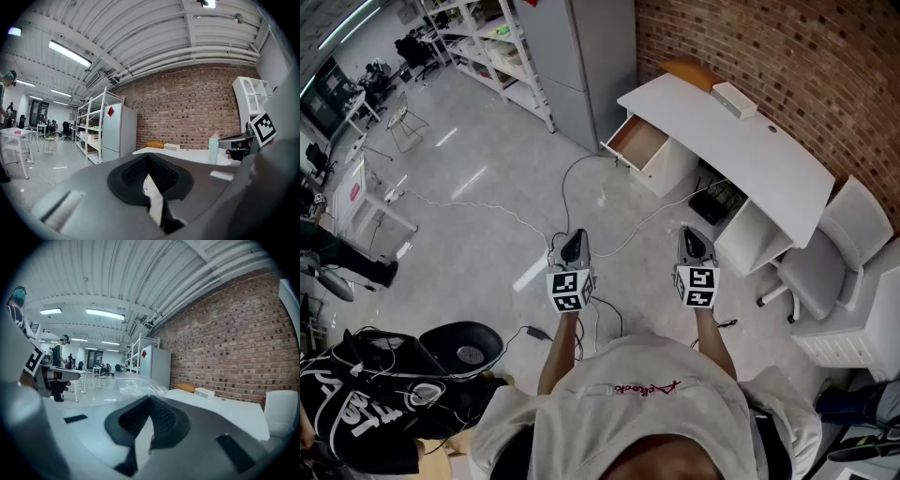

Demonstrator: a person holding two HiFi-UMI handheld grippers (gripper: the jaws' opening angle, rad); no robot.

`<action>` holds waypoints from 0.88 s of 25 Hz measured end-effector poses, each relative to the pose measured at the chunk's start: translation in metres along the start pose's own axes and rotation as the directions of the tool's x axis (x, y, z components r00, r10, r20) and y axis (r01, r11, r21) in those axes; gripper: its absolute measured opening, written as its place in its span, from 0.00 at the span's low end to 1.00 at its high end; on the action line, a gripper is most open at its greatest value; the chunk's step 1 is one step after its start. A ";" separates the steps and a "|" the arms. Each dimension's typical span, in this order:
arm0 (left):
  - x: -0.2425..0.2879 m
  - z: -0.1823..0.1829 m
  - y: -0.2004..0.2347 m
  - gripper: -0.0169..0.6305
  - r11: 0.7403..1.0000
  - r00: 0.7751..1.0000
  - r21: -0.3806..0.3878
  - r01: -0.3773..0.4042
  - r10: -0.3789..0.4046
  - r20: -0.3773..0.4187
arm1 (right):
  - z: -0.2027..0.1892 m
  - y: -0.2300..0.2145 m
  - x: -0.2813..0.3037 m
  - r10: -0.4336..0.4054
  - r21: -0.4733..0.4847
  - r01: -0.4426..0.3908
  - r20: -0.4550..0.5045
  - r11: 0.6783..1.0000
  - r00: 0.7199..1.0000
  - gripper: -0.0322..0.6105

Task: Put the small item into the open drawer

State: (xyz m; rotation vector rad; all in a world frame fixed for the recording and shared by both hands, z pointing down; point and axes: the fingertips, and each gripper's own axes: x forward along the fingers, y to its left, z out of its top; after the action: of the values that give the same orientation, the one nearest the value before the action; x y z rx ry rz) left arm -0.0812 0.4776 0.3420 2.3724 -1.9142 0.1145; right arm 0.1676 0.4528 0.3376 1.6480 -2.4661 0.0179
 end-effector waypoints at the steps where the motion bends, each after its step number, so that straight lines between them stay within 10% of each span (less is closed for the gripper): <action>1: 0.001 -0.001 -0.001 0.04 1.000 1.000 0.001 0.003 -0.003 0.001 | -0.001 0.000 0.001 0.000 -0.001 0.000 0.000 1.000 1.000 0.07; 22: 0.018 -0.007 -0.030 0.04 1.000 1.000 0.016 0.012 -0.012 -0.007 | -0.008 -0.021 0.006 0.032 0.006 -0.032 0.019 0.999 0.999 0.07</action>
State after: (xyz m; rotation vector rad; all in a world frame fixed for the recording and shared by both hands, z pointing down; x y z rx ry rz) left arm -0.0481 0.4676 0.3499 2.3906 -1.9030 0.1378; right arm 0.1852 0.4399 0.3447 1.6189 -2.5082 0.0148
